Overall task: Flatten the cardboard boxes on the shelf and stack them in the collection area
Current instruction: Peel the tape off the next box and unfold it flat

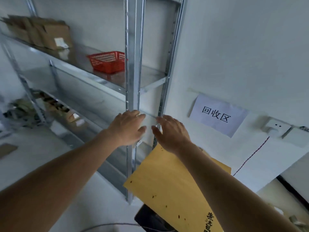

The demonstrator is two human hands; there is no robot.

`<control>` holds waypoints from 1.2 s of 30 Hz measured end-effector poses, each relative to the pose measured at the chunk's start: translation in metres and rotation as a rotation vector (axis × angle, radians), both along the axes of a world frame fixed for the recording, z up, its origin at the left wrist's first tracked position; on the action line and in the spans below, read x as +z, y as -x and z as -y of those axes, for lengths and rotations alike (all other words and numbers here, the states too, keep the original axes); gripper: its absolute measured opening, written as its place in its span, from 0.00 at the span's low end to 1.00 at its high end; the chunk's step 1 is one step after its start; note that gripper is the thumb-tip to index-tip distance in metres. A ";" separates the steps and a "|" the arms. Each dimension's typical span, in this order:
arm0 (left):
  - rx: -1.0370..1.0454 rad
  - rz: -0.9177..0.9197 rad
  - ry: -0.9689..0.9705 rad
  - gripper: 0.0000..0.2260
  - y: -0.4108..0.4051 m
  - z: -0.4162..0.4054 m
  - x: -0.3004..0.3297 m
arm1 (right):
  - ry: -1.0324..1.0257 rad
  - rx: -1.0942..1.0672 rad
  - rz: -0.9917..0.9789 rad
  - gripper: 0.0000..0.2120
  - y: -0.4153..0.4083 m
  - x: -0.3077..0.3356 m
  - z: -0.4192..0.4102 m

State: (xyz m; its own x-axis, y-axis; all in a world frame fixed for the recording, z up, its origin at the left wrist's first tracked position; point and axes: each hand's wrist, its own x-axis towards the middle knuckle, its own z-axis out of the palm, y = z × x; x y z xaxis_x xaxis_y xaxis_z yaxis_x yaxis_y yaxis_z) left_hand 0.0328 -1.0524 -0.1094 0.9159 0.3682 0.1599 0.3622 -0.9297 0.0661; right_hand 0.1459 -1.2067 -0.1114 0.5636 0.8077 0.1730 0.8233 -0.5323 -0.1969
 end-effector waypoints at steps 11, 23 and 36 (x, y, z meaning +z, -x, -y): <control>0.189 0.068 -0.049 0.27 0.135 -0.130 0.077 | -0.126 0.172 0.101 0.27 0.106 0.081 -0.150; 0.203 0.141 -0.083 0.23 0.219 -0.353 0.149 | -0.240 0.237 0.098 0.23 0.191 0.142 -0.379; 0.216 0.183 -0.078 0.22 0.168 -0.634 0.153 | -0.225 0.285 0.153 0.23 0.124 0.147 -0.670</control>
